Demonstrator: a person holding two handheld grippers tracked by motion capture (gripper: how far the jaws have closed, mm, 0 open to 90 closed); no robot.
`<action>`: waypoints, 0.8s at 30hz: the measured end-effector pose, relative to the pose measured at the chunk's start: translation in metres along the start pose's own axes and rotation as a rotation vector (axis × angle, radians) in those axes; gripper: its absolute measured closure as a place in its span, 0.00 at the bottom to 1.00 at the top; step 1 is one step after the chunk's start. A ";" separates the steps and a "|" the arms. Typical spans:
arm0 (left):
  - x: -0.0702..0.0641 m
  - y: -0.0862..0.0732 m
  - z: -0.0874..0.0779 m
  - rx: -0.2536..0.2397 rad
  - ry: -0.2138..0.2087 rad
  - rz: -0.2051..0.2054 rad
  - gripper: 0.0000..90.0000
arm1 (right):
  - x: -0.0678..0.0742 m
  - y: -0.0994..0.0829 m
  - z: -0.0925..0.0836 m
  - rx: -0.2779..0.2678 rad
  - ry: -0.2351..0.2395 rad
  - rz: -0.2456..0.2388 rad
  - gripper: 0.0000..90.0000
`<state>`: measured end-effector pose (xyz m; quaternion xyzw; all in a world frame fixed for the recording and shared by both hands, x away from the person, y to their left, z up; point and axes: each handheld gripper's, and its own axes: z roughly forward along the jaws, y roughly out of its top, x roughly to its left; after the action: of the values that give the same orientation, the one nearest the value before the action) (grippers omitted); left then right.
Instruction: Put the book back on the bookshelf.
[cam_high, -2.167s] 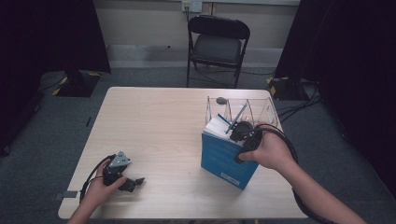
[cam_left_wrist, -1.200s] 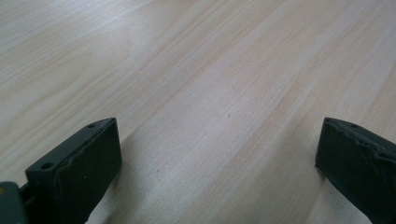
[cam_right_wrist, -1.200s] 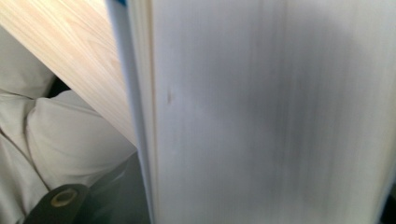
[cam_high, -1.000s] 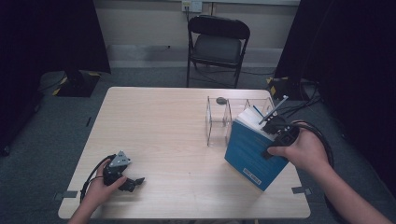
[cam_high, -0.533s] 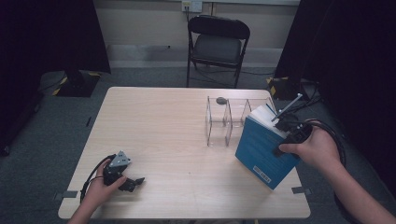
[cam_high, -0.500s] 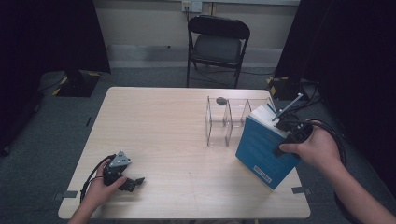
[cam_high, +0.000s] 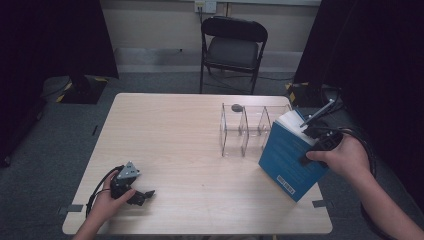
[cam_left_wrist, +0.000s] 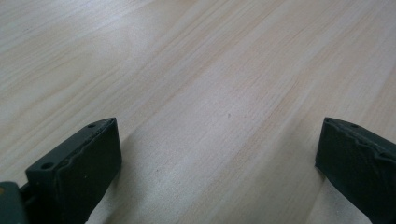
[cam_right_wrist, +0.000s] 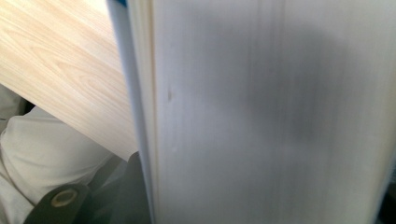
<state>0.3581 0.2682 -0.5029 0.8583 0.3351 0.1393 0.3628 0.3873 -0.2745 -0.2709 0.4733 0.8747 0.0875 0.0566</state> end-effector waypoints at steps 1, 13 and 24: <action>0.000 0.000 0.000 0.000 0.000 -0.001 0.00 | -0.002 0.000 0.000 0.001 0.003 0.010 0.69; 0.000 0.000 0.000 0.000 0.000 0.002 0.00 | -0.020 0.004 -0.001 0.011 -0.021 0.047 0.69; 0.000 0.001 -0.001 0.013 0.002 0.002 0.00 | -0.034 0.007 0.000 0.044 -0.052 0.073 0.69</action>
<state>0.3580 0.2684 -0.5020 0.8608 0.3353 0.1384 0.3569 0.4114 -0.2994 -0.2692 0.5080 0.8569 0.0581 0.0656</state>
